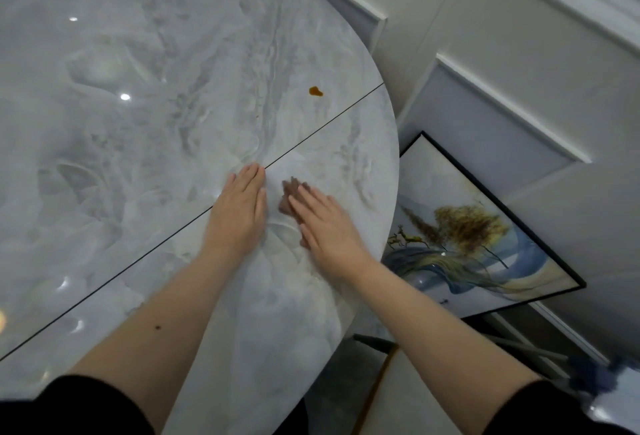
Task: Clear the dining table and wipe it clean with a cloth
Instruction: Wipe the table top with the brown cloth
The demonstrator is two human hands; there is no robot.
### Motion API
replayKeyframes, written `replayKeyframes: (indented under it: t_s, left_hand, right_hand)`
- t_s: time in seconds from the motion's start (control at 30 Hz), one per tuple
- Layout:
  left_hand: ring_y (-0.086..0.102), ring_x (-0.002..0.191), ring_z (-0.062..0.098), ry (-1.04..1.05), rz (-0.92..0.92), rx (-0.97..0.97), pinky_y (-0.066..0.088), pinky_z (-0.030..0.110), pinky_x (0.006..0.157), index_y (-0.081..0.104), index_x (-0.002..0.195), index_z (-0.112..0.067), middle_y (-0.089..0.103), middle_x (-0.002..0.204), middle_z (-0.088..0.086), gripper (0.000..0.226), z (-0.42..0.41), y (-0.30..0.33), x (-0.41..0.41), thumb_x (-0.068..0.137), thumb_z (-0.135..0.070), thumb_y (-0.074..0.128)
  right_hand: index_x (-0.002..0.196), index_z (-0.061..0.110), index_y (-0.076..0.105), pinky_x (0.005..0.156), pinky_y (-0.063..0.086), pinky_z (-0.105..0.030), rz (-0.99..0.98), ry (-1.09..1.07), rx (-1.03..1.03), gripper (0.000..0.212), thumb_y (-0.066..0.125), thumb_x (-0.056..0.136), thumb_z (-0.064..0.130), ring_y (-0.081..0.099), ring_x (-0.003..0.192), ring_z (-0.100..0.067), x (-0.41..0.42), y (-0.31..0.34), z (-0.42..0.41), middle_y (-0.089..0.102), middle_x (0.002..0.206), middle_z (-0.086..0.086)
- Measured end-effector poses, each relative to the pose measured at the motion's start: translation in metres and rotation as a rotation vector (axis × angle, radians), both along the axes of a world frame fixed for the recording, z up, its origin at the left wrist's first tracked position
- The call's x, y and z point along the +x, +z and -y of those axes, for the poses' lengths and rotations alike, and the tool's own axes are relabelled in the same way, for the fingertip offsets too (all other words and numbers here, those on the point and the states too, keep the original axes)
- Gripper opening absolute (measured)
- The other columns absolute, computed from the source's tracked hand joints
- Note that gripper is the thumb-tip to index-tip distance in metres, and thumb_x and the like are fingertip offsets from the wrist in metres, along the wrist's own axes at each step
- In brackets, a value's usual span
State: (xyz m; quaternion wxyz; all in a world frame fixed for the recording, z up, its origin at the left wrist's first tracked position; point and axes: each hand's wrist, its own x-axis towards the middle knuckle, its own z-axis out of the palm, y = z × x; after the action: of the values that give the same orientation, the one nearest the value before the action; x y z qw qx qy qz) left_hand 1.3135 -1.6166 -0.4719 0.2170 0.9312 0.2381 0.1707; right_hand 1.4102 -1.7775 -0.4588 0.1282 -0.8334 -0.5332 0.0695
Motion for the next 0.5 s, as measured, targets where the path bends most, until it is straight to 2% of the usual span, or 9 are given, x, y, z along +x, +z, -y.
replayKeyframes:
  t_s: [0.07,0.17,0.27,0.33,0.4,0.5]
  left_hand:
    - [0.036,0.137,0.021,0.004,0.026,-0.063,0.015,0.032,0.117,0.046,0.135,0.001,0.044,0.144,0.013,0.054,-0.001,0.003,-0.002,0.095,-0.027,0.024]
    - [0.038,0.136,0.027,-0.048,-0.012,-0.052,0.02,0.04,0.116,0.047,0.133,0.005,0.045,0.142,0.018,0.054,-0.004,0.005,-0.006,0.095,-0.026,0.023]
    - [0.041,0.133,0.032,-0.081,-0.085,0.021,0.026,0.047,0.11,0.049,0.13,0.007,0.049,0.138,0.021,0.06,0.0,0.003,-0.012,0.094,-0.029,0.018]
    - [0.04,0.134,0.031,-0.063,-0.104,0.031,0.025,0.047,0.111,0.048,0.132,0.005,0.046,0.14,0.02,0.061,0.004,0.001,-0.017,0.093,-0.03,0.018]
    - [0.035,0.137,0.03,-0.059,-0.113,0.033,0.021,0.046,0.114,0.044,0.135,0.003,0.042,0.144,0.018,0.062,0.007,0.0,-0.02,0.092,-0.032,0.017]
    - [0.031,0.14,0.028,-0.065,-0.11,0.034,0.018,0.044,0.116,0.041,0.138,0.002,0.038,0.147,0.016,0.057,0.008,-0.001,-0.02,0.094,-0.028,0.02]
  right_hand:
    - [0.147,0.021,0.029,0.118,0.001,-0.03,-0.001,0.03,-0.023,0.049,0.028,0.099,0.029,0.009,0.145,-0.011,-0.028,0.004,0.017,0.015,0.157,0.005]
    - [0.148,0.022,0.025,0.118,-0.008,-0.03,-0.001,0.147,-0.079,0.049,0.028,0.1,0.03,0.005,0.146,-0.013,-0.069,0.004,0.045,0.012,0.158,0.004]
    - [0.146,0.021,0.031,0.119,0.007,-0.035,0.008,0.309,-0.094,0.049,0.033,0.098,0.029,0.017,0.145,-0.017,-0.075,0.003,0.065,0.023,0.156,0.0]
    - [0.147,0.022,0.029,0.119,0.01,-0.038,0.034,0.326,-0.145,0.055,0.044,0.095,0.025,0.015,0.146,-0.016,-0.048,0.004,0.065,0.02,0.157,0.0]
    - [0.148,0.021,0.027,0.119,0.012,-0.04,0.037,0.15,-0.14,0.059,0.049,0.093,0.021,0.014,0.146,-0.017,-0.015,0.008,0.061,0.016,0.158,-0.002]
    - [0.149,0.022,0.022,0.121,0.004,-0.038,-0.003,-0.228,-0.095,0.05,0.034,0.101,0.022,0.007,0.147,-0.015,0.011,0.011,0.049,0.01,0.159,0.001]
